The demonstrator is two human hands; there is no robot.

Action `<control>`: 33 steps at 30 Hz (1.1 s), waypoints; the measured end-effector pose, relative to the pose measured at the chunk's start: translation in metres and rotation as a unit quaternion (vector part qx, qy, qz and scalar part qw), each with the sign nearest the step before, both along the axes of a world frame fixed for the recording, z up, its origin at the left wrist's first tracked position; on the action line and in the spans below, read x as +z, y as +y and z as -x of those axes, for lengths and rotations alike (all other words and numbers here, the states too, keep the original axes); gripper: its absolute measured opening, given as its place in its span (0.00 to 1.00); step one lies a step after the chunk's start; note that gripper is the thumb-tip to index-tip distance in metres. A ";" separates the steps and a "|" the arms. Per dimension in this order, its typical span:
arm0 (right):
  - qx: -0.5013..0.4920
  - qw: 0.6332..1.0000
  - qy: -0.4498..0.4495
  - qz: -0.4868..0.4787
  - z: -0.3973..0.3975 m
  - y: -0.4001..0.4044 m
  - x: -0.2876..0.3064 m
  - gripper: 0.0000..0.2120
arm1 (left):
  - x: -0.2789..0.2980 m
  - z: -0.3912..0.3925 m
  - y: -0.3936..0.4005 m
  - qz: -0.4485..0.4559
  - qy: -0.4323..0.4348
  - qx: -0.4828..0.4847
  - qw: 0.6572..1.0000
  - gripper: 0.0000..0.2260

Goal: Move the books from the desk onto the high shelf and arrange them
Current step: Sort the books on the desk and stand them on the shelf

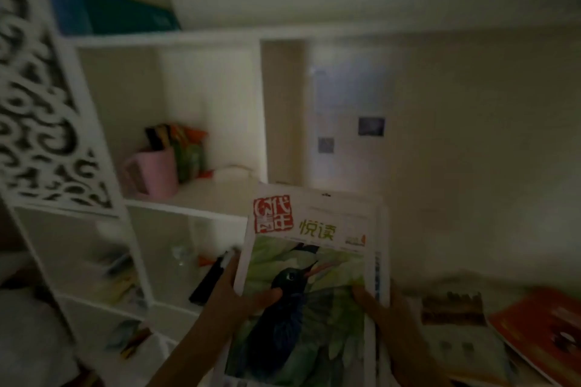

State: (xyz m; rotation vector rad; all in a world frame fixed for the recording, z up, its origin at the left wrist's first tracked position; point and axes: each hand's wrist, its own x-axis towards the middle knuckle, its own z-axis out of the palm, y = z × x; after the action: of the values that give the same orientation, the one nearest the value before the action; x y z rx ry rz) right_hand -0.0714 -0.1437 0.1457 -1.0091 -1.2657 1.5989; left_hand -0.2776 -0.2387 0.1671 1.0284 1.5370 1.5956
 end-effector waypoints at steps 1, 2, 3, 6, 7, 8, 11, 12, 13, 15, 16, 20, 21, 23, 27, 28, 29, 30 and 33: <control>0.015 0.999 -0.004 -0.037 0.008 -0.002 0.018 0.18 | 0.013 0.006 -0.010 -0.012 0.009 0.015 1.000 0.44; 0.031 0.997 -0.003 -0.073 0.016 -0.005 0.036 0.18 | 0.026 0.013 -0.020 -0.020 0.013 0.028 0.999 0.43; 0.047 0.993 0.000 -0.105 0.024 -0.007 0.052 0.17 | 0.040 0.021 -0.029 -0.029 0.015 0.041 0.999 0.42; 0.110 0.976 0.028 -0.186 0.055 -0.015 0.102 0.15 | 0.078 0.052 -0.048 -0.082 0.057 0.087 0.991 0.48; 0.126 0.969 0.044 -0.208 0.068 -0.016 0.118 0.14 | 0.092 0.061 -0.053 -0.103 0.056 0.106 0.987 0.48; 0.143 0.961 0.061 -0.227 0.081 -0.017 0.134 0.13 | 0.106 0.071 -0.058 -0.124 0.052 0.120 0.984 0.45; 0.191 0.934 0.101 -0.284 0.123 -0.018 0.188 0.13 | 0.151 0.098 -0.067 -0.184 0.065 0.177 0.965 0.24; 0.199 0.925 0.115 -0.302 0.138 -0.015 0.206 0.14 | 0.168 0.109 -0.069 -0.201 0.074 0.193 0.958 0.22; 0.206 0.916 0.130 -0.319 0.153 -0.013 0.225 0.16 | 0.184 0.121 -0.070 -0.217 0.088 0.204 0.951 0.21; 0.224 0.902 0.154 -0.336 0.186 -0.004 0.264 0.17 | 0.220 0.140 -0.070 -0.252 0.122 0.225 0.933 0.24; 0.228 0.896 0.162 -0.345 0.203 0.003 0.285 0.17 | 0.239 0.150 -0.069 -0.270 0.138 0.234 0.924 0.26; 0.222 0.878 0.154 -0.394 0.267 0.034 0.377 0.29 | 0.314 0.189 -0.049 -0.335 0.194 0.266 0.883 0.20; 0.222 0.875 0.148 -0.405 0.279 0.041 0.400 0.31 | 0.331 0.198 -0.041 -0.345 0.203 0.274 0.874 0.22; 0.234 0.866 0.140 -0.420 0.297 0.057 0.438 0.26 | 0.360 0.211 -0.024 -0.365 0.215 0.298 0.855 0.25; 0.299 0.850 0.114 -0.419 0.322 0.099 0.479 0.13 | 0.387 0.226 0.024 -0.385 0.248 0.352 0.816 0.23; 0.304 0.850 0.110 -0.415 0.327 0.110 0.484 0.12 | 0.388 0.229 0.038 -0.386 0.252 0.362 0.811 0.23; 0.301 0.854 0.104 -0.411 0.335 0.122 0.486 0.12 | 0.386 0.233 0.053 -0.388 0.251 0.367 0.808 0.23; 0.293 0.861 0.097 -0.405 0.344 0.132 0.487 0.13 | 0.383 0.237 0.068 -0.387 0.249 0.372 0.806 0.24; 0.223 0.887 0.036 -0.404 0.373 0.161 0.480 0.14 | 0.375 0.253 0.106 -0.386 0.247 0.395 0.796 0.25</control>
State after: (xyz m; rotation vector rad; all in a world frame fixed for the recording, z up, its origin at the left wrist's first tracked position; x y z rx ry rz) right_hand -0.4449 0.0174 0.6252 -0.1302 -1.9625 1.1828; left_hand -0.5306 -0.1322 0.5417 1.3972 1.8142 2.8862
